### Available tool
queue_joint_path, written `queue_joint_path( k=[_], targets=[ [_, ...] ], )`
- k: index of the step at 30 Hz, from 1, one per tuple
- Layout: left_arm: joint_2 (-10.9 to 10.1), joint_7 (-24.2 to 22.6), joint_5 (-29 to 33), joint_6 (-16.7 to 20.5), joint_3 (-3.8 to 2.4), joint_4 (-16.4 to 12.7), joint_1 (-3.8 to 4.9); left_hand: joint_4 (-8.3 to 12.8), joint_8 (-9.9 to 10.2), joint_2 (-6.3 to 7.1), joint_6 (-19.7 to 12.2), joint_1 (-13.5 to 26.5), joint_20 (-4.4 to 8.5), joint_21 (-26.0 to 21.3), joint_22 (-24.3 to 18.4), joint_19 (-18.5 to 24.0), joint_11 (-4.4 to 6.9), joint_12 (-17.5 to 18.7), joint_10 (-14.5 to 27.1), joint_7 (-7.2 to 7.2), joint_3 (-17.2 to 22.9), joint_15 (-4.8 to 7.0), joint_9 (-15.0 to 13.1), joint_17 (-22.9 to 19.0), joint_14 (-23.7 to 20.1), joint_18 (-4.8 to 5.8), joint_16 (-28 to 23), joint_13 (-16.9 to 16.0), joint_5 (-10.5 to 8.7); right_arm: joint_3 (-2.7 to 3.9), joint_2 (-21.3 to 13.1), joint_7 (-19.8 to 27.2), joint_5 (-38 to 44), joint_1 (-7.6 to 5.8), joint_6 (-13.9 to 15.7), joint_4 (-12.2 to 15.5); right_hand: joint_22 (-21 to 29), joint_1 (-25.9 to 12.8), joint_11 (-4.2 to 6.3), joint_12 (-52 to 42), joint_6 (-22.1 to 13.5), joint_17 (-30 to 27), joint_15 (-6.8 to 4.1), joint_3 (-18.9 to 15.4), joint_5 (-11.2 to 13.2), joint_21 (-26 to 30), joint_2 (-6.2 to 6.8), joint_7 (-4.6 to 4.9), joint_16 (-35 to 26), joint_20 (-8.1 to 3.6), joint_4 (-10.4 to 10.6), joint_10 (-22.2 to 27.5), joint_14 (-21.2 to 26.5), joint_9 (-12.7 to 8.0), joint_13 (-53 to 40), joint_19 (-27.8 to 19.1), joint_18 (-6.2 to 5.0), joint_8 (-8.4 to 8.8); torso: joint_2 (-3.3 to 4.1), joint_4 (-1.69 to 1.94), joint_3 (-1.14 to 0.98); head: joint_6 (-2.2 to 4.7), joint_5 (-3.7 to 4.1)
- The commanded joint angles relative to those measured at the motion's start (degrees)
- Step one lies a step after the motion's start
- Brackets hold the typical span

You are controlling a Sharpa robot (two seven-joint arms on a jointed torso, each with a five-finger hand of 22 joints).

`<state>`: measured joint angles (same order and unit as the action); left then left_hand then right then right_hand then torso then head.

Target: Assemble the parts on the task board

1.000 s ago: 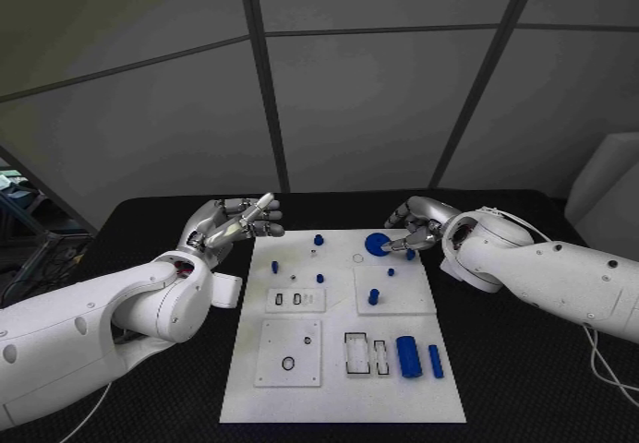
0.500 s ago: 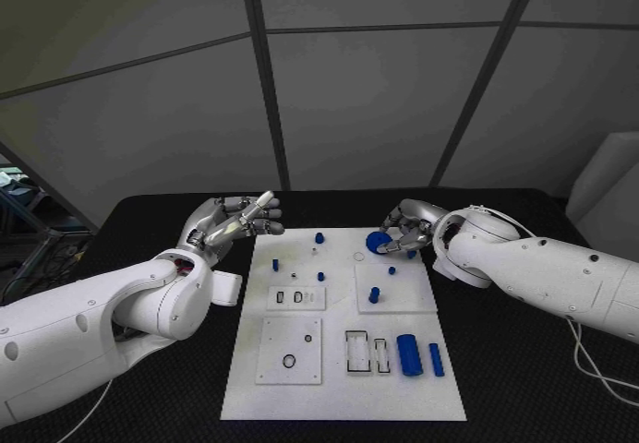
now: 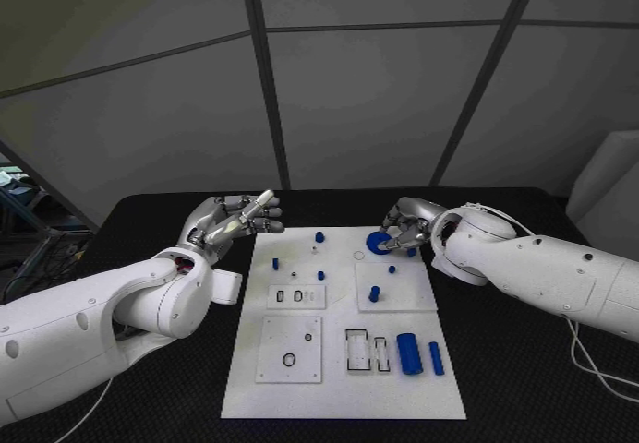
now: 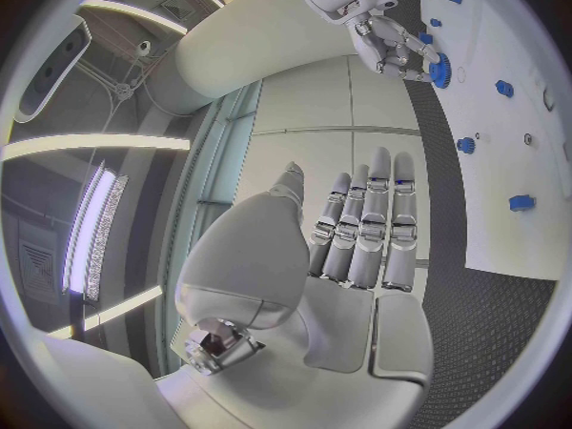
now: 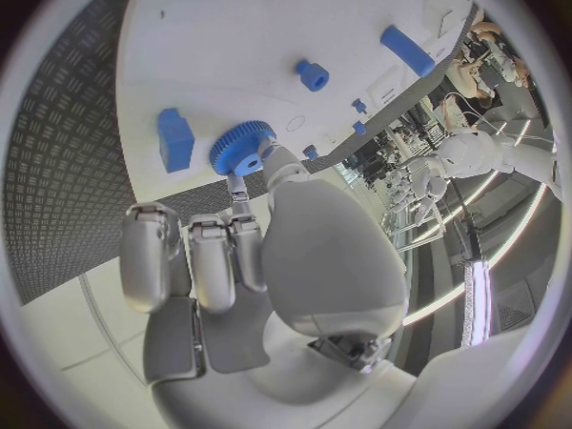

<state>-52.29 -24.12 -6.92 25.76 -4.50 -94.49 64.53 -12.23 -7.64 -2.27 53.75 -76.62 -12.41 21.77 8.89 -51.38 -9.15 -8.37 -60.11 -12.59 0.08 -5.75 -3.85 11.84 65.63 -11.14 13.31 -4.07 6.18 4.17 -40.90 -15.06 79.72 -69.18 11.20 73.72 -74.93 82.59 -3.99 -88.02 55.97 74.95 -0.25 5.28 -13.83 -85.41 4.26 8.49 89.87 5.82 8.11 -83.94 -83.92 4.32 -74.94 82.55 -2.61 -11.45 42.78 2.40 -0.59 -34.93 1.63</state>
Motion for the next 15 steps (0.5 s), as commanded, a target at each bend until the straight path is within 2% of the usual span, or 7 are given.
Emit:
queue_joint_path(
  k=[1, 7, 10, 15],
  targets=[
    [0.0, -0.3, -0.4, -0.7, -0.04, 0.0, 0.08, 0.3, 0.3, -0.14, 0.2, -0.6, -0.12, 0.0, -0.1, -0.4, -0.04, 0.3, -0.3, 0.00, -0.2, -0.31, 0.0, 0.1, 0.1, 0.65, -0.4, 0.1, -0.03, -0.05, 0.2, 0.4, 4.8, 0.00, 0.8, -0.2, -4.9, 0.5, 0.55, -0.4, 1.1, 15.1, -0.69, 0.9, 0.5, -0.4, -1.05, -0.38, 0.1, -0.15, -0.4, -5.0, -6.1, 0.1, -12.9, 0.5, 0.35, -0.35, 0.01, -0.01, -0.04, -0.05, 0.07],
    [0.1, -0.2, -0.4, -0.7, -0.04, 0.1, 0.08, 0.3, 0.3, -0.15, 0.3, -0.6, -0.12, -0.1, -0.1, -0.4, -0.05, 0.4, -0.4, 0.00, -0.2, -0.31, 0.0, 0.1, 0.1, 0.65, -0.5, 0.1, -0.03, -0.06, 0.4, 0.2, 9.0, 0.03, 2.1, 0.6, -5.7, 0.6, 0.77, -0.7, 1.8, 15.1, -0.86, 1.6, 0.5, -0.7, -1.03, -0.59, 0.1, -0.39, -0.9, -5.2, -6.1, -0.1, -13.3, 1.0, 0.53, -0.06, 0.02, -0.02, -0.07, -0.17, 0.07],
    [0.1, -0.1, -0.4, -0.9, -0.04, 0.1, 0.07, 0.3, 0.3, -0.16, 0.3, -0.6, -0.13, -0.1, -0.1, -0.4, -0.05, 0.4, -0.4, -0.01, -0.2, -0.32, 0.0, 0.1, 0.0, 0.65, -0.5, 0.1, -0.03, -0.07, 0.2, 0.5, 10.1, 0.06, 3.0, 2.1, -6.4, 0.1, 0.99, -0.9, 2.6, 15.1, -0.96, 2.4, -1.4, -1.0, -0.94, -0.79, 0.1, -0.54, -1.3, -5.3, -6.1, -0.2, -13.6, 1.4, 0.67, 0.37, -0.02, 0.06, -0.03, -0.18, 0.12],
    [0.1, -0.1, -0.4, -1.0, -0.04, 0.2, 0.06, 0.3, 0.3, -0.19, 0.3, -0.6, -0.13, -0.1, -0.1, -0.4, -0.05, 0.4, -0.4, -0.02, -0.2, -0.32, 0.0, 0.1, 0.0, 0.65, -0.5, 0.1, -0.02, -0.06, -0.3, 0.7, 10.4, 0.09, 5.0, 4.2, -6.8, -0.7, 1.20, -1.1, 3.3, 15.1, -1.01, 3.5, -3.8, -1.2, -0.65, -0.97, 0.1, -0.63, -1.7, -5.5, -6.1, -0.3, -13.9, 1.7, 0.76, 1.07, -0.02, -0.04, -0.06, -0.19, 0.00]
  ],
)
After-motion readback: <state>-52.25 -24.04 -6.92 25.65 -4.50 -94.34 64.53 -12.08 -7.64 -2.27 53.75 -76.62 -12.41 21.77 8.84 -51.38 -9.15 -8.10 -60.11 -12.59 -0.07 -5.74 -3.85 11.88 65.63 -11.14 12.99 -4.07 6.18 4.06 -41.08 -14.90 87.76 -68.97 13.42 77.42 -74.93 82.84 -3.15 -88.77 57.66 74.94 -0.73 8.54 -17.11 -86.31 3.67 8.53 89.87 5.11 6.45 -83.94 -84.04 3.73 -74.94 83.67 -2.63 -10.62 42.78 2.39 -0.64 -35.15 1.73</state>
